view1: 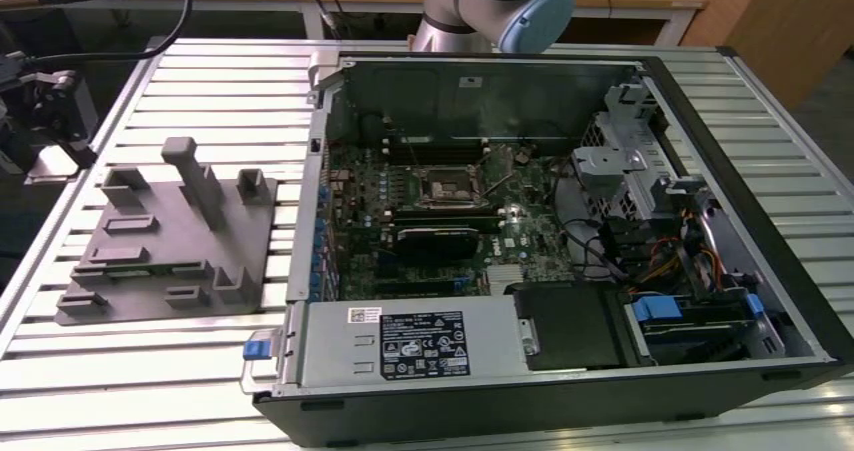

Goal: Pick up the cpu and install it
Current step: 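Pick up the cpu and move it towards the insertion slot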

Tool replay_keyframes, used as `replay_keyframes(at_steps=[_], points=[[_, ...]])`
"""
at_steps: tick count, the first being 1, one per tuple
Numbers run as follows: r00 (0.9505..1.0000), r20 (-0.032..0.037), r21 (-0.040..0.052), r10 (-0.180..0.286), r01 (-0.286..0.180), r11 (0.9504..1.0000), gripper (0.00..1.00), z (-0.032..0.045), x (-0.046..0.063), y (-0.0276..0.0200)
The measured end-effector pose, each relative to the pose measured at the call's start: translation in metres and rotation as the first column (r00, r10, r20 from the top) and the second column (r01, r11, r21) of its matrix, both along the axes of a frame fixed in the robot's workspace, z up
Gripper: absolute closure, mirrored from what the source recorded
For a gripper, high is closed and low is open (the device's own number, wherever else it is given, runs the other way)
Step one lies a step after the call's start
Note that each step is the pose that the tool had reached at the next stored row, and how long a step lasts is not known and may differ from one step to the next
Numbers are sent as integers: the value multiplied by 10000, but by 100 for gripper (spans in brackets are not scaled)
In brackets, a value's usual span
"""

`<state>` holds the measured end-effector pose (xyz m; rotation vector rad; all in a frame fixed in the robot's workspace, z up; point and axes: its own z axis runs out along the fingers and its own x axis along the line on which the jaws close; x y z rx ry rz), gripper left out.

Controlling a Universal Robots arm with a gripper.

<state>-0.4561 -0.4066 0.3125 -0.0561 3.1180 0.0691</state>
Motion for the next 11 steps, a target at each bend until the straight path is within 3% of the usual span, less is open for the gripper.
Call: replay_keyframes(at_steps=[11], points=[[10000, -1, 0, 0, 0, 10000, 46, 49, 0, 0]])
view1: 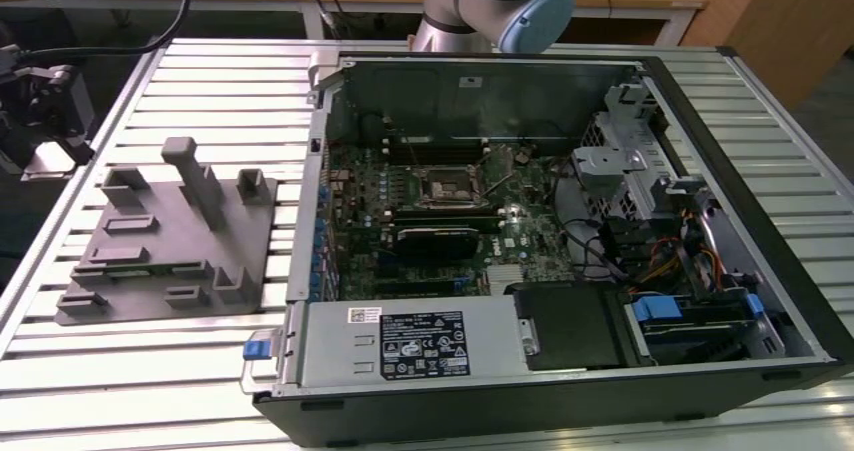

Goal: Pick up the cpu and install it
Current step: 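Pick up the cpu and move it towards the insertion slot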

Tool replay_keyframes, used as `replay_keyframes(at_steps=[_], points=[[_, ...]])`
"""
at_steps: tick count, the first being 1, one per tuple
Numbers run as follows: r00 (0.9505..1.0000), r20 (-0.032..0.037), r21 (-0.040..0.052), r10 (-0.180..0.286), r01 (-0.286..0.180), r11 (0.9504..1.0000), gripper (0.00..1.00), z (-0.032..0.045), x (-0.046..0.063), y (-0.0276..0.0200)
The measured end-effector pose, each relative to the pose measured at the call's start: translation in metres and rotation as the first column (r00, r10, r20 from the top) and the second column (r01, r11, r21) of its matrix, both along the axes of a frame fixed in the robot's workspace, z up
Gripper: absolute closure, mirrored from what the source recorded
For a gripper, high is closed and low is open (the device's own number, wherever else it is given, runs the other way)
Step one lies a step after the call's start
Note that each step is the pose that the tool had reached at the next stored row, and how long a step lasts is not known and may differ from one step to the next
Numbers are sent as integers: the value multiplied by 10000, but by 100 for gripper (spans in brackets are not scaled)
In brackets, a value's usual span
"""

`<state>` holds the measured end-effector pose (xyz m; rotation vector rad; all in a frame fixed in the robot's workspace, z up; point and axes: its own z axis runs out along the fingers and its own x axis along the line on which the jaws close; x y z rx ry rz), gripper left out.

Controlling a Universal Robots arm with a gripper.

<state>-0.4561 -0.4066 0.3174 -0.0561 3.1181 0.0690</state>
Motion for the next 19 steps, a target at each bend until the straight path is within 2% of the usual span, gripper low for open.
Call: replay_keyframes(at_steps=[13, 19], points=[[10000, 0, 0, 0, 0, 10000, 46, 72, 0, 0], [10000, 0, 0, 1, -1, 10000, 46, 166, 0, 0]])
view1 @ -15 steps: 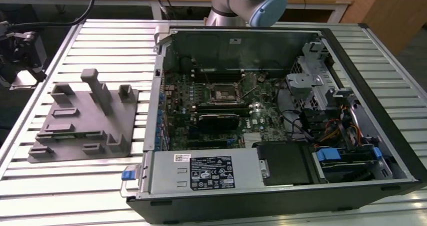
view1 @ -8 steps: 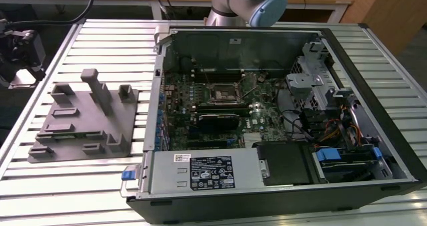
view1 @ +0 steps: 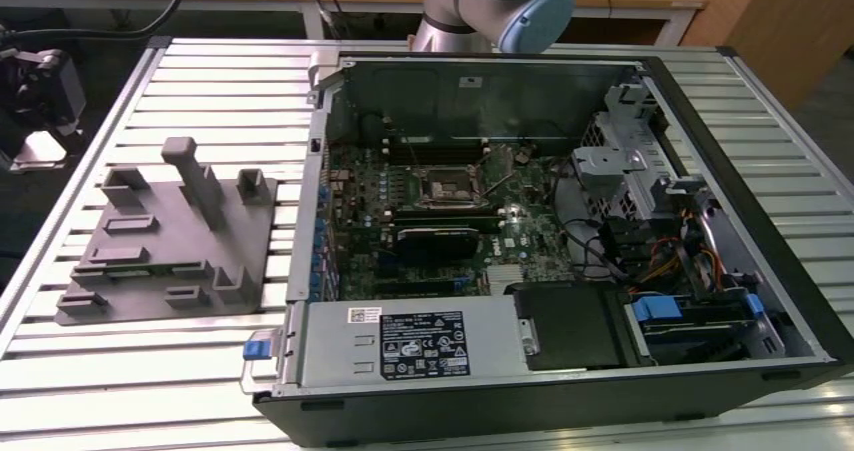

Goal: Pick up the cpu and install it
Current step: 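Pick up the cpu and move it towards the insertion slot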

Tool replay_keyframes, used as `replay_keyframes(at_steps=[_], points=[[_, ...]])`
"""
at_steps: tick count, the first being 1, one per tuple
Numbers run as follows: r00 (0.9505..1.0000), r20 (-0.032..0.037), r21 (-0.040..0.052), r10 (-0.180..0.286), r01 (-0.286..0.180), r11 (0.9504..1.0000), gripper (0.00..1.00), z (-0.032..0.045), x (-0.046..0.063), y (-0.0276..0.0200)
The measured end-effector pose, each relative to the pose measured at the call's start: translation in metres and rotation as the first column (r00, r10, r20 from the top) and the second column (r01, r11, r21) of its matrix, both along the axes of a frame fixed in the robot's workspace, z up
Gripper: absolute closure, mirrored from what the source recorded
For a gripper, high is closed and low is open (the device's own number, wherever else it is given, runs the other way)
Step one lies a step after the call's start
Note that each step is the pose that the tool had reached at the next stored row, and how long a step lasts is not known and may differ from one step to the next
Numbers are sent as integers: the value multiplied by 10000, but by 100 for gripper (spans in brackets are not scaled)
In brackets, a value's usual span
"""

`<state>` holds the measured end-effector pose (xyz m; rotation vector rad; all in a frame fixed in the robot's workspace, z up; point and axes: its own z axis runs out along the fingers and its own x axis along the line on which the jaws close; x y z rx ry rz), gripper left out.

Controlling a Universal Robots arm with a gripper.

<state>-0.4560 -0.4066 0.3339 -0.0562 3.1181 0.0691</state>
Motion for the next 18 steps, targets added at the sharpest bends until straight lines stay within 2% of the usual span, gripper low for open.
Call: replay_keyframes(at_steps=[18], points=[[10000, 0, 0, 0, 0, 10000, 46, 380, 0, 6]])
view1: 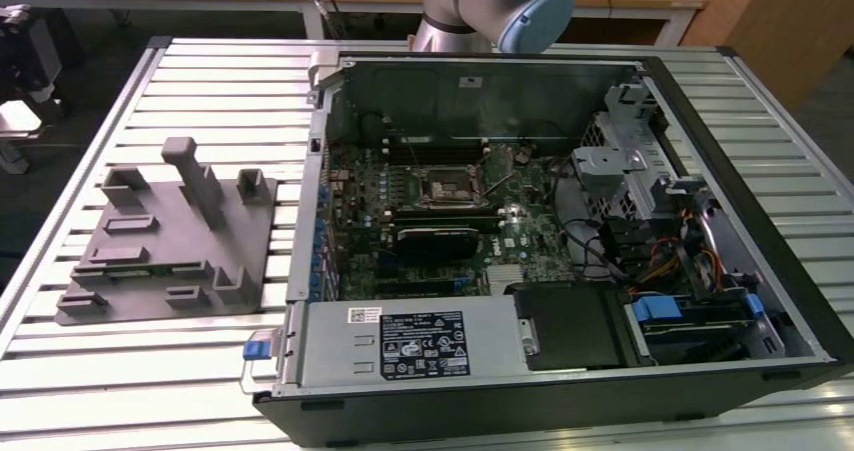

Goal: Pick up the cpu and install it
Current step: 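Pick up the cpu and move it towards the insertion slot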

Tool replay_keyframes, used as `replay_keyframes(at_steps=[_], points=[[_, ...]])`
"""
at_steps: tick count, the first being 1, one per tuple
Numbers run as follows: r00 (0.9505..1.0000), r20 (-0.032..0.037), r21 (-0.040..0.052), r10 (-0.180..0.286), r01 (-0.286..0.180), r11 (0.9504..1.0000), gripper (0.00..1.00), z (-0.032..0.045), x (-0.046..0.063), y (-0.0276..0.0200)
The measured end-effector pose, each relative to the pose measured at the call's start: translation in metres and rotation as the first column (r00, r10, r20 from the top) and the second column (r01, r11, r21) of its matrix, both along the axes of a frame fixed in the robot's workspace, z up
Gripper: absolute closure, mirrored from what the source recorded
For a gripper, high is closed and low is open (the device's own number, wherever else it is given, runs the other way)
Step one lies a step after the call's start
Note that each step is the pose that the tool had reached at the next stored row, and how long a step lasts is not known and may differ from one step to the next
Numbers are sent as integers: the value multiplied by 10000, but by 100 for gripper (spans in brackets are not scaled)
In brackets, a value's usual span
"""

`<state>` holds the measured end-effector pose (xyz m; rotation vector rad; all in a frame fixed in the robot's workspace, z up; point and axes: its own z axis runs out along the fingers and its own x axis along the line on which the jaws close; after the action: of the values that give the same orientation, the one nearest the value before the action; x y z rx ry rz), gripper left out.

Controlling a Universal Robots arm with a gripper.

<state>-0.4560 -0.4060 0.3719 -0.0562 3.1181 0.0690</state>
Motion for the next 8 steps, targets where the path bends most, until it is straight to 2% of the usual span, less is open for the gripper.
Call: replay_keyframes(at_steps=[4, 8], points=[[10000, 0, 0, 0, 0, 10000, 46, 64, 1, 0], [10000, -1, 2, 1, -1, 10000, 46, 72, 31, 0]])
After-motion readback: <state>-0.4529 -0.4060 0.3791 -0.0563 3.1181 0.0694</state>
